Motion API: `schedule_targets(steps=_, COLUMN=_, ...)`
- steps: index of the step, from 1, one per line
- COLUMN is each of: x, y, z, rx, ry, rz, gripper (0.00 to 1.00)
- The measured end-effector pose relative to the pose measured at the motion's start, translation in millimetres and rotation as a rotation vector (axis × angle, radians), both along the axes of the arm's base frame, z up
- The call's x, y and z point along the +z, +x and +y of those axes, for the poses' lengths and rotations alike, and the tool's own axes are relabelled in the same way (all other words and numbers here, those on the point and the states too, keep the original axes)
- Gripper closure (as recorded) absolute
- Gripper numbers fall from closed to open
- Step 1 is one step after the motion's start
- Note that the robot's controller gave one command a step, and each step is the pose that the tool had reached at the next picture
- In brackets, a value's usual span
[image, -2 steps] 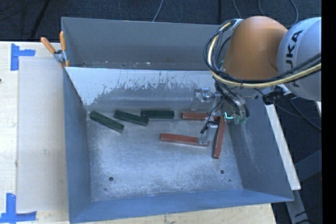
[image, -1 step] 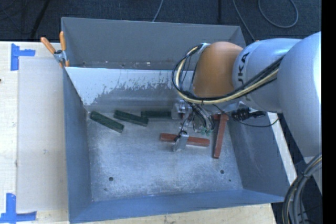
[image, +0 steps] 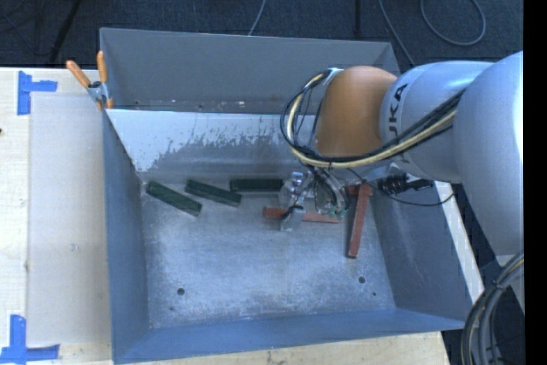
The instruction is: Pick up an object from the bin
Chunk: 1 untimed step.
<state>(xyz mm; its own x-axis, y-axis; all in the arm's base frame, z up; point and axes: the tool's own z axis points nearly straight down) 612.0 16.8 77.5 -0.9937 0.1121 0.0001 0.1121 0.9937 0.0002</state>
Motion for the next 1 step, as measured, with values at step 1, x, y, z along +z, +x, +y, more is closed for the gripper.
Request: schedule_targets(steps=1, x=130.9, y=-41.0, z=39.3, rx=0.103, ry=0.001, rz=-0.007, gripper=1.00)
